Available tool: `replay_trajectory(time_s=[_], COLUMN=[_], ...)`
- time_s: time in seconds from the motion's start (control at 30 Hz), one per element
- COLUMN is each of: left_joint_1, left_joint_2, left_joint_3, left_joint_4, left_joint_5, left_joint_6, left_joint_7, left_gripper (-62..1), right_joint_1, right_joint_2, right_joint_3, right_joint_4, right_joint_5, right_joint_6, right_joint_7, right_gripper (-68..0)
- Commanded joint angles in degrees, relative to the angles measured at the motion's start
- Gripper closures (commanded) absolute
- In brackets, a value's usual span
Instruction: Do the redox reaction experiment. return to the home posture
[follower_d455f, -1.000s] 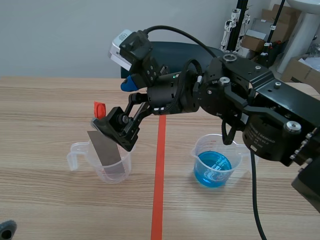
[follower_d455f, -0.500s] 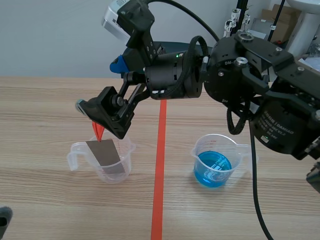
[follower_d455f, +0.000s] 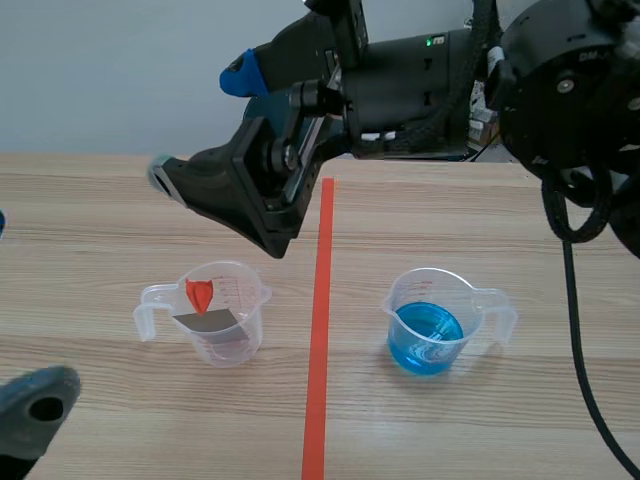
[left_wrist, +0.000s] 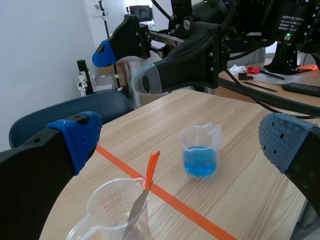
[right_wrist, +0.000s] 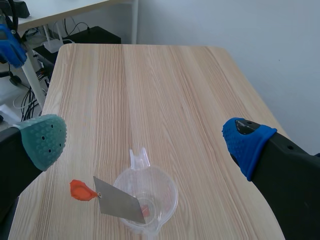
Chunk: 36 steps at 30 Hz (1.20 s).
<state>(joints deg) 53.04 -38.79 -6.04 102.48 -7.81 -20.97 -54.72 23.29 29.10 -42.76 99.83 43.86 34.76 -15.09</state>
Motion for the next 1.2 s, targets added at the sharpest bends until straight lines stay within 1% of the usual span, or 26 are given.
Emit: replay_trajectory(time_s=[0.0,0.13,0.27,0.33,0.4,0.5,0.57,0.67,0.73,0.8,0.87,1.0,1.17], left_joint_1=[0.1,0.2,0.1,-0.1,-0.9,-2.8,-3.8,-4.9,-5.3,-5.4,-5.4,-4.8,-2.2], left_joint_2=[-0.4,-0.4,-0.4,-0.4,-0.4,-0.4,-0.4,-0.4,-0.4,-0.4,-0.4,-0.5,-0.5], left_joint_3=[-0.1,-0.1,-0.1,-0.1,-0.1,-0.1,-0.1,0.1,0.3,0.3,0.3,0.3,0.3], left_joint_4=[0.3,2.6,4.2,5.2,5.9,6.1,6.1,6.1,6.1,6.1,6.1,6.1,6.1], left_joint_5=[-1.2,-1.4,-1.4,-1.4,-1.4,-1.4,-1.4,-1.4,-1.4,-1.4,-1.4,-1.4,-1.4], left_joint_6=[0.4,0.4,0.4,0.4,0.4,0.3,0.3,0.3,0.3,0.2,0.2,0.3,0.3], left_joint_7=[0.2,3.0,4.0,5.6,7.2,8.9,10.1,12.0,12.8,12.8,12.9,14.2,14.3], left_gripper=[-62.3,-62.3,-62.3,-62.3,-62.3,-62.3,-62.3,-62.3,-62.3,-62.3,-62.3,-62.3,-62.3], right_joint_1=[1.5,1.2,1.1,1.1,0.9,-1.6,-4.2,-10.1,-13.8,-17.3,-20.9,-27.3,-32.5], right_joint_2=[2.4,7.1,12.6,15.5,18.3,22.4,25.0,27.7,27.8,27.3,26.7,24.5,21.3], right_joint_3=[0.6,2.7,4.7,4.9,4.9,5.0,5.0,6.5,8.7,11.6,15.2,23.4,32.2], right_joint_4=[1.6,3.2,3.3,3.3,3.3,3.3,3.3,3.3,3.2,3.2,3.2,3.2,3.2], right_joint_5=[1.9,6.0,12.2,13.9,14.3,13.5,11.4,6.3,2.6,-0.9,-3.0,-3.7,-5.3], right_joint_6=[-0.9,-0.9,-1.0,-1.0,-1.5,-4.3,-5.7,-8.3,-9.7,-10.0,-9.9,-9.8,-9.2], right_joint_7=[0.6,0.6,0.7,1.7,3.0,7.6,11.6,16.4,17.2,17.4,18.2,19.6,19.5], right_gripper=[-67.9,-67.9,-67.9,-67.9,-67.9,-67.9,-67.9,-67.9,-67.9,-67.9,-67.9,-67.9,-67.9])
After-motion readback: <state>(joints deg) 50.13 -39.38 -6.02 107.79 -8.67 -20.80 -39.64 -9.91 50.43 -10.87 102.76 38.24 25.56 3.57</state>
